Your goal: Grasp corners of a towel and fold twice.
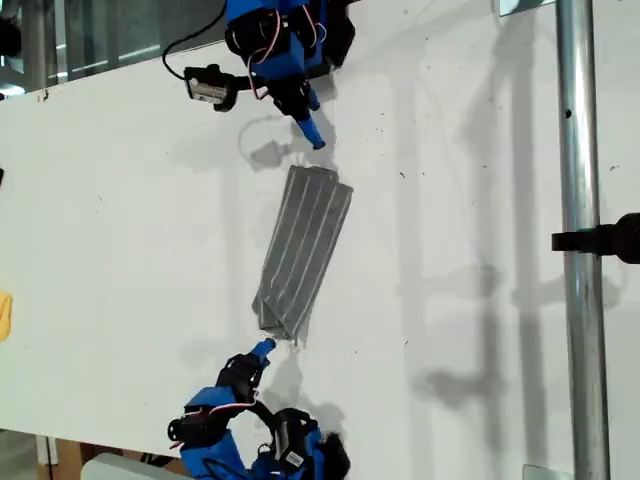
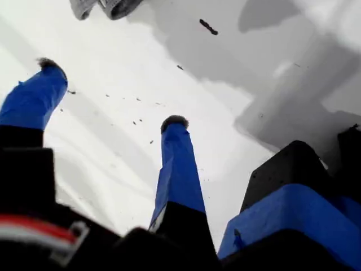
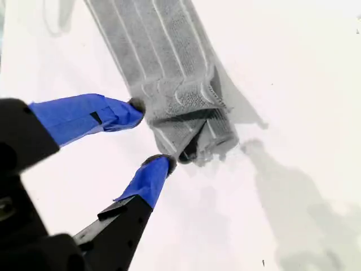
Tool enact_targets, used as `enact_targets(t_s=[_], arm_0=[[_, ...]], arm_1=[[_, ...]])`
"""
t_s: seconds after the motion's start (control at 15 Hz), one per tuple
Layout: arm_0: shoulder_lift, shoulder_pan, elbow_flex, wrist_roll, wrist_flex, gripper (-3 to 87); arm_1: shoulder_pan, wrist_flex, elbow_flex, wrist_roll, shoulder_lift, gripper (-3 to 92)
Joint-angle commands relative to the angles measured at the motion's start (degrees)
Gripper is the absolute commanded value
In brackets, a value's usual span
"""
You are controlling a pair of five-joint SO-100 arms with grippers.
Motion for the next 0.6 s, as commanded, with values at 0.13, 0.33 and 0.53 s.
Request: enact_targets(t_s=[0.13, 0.33, 0.53], arm_0=[[29.71, 22.24, 23.73, -12.22, -9.14, 4.9], [44.3, 29.79, 37.53, -20.83, -11.25, 2.3], [69.52, 31.03, 44.3, -16.96, -13.62, -2.7]], arm_1=[[1.58, -8.44, 1.58, 5.8, -10.55, 47.5], [6.06, -21.27, 0.53, 5.19, -26.37, 50.1], [7.21, -22.06, 2.55, 8.26, -25.22, 51.3]])
